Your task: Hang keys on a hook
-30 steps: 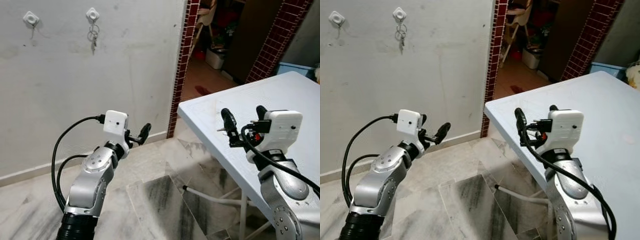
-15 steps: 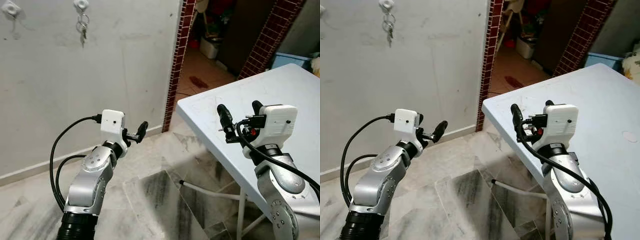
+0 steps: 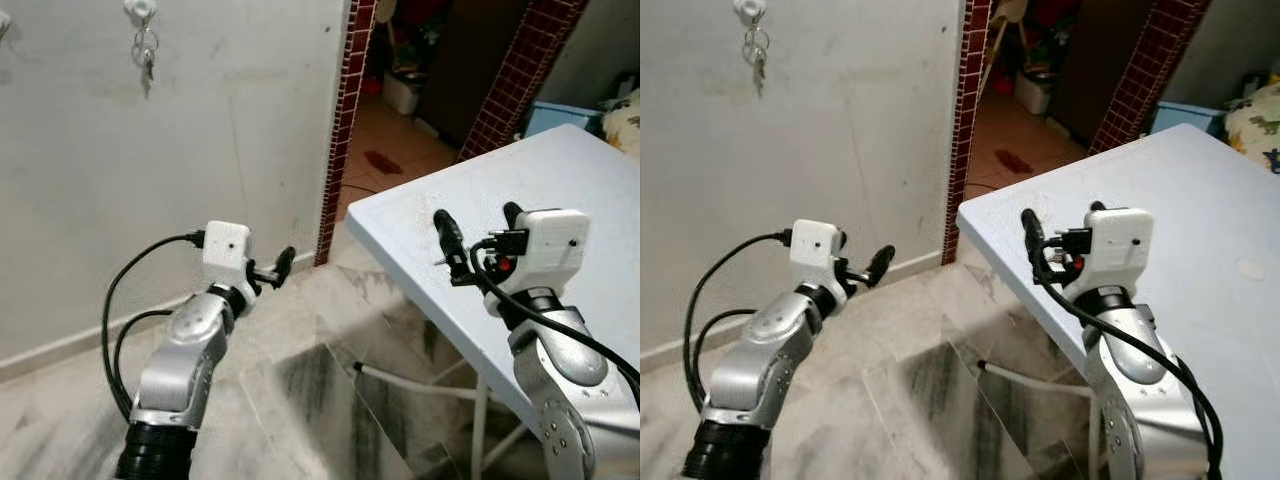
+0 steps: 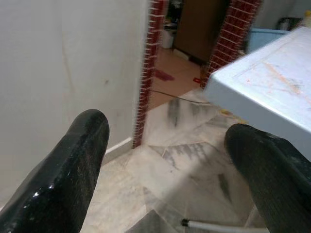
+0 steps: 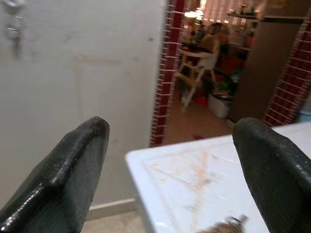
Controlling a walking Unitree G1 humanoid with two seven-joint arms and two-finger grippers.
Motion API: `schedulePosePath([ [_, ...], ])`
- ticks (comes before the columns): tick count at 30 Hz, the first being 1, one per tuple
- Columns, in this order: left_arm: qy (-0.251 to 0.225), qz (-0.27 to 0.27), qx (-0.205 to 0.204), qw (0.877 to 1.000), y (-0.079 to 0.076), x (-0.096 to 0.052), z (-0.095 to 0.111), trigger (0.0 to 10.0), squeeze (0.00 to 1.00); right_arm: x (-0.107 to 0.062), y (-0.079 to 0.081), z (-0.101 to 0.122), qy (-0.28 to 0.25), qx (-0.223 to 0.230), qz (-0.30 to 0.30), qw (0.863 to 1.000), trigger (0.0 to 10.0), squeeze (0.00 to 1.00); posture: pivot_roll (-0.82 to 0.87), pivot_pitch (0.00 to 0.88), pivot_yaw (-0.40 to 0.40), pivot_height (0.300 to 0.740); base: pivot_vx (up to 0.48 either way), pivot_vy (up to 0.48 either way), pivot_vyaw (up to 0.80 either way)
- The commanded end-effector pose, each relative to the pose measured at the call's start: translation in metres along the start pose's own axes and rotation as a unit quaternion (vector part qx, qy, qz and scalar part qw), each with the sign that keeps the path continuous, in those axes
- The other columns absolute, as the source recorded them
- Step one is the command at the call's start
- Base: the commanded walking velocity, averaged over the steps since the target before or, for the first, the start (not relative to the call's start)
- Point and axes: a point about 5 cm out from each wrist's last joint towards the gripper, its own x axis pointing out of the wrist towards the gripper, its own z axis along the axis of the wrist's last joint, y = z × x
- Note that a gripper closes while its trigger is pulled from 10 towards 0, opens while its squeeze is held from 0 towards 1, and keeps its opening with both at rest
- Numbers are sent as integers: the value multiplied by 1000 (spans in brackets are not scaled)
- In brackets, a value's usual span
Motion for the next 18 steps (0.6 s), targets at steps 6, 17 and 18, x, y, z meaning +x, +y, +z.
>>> schedulePosePath([
  [6,8,0,3,1000,0,-1,-2,10000,0,1,-1,-2,9,3,-6,1000,10000,0,20,35,-67,740,0,0,-400],
  [17,16,-6,2,1000,-1,-1,-5,10000,0,2,0,-4,13,5,-4,1000,10000,0,16,42,-66,740,0,0,-361],
  [18,17,-6,1,1000,-2,-1,-5,10000,0,2,0,-4,12,6,-5,1000,10000,0,16,42,-66,740,0,0,-788],
])
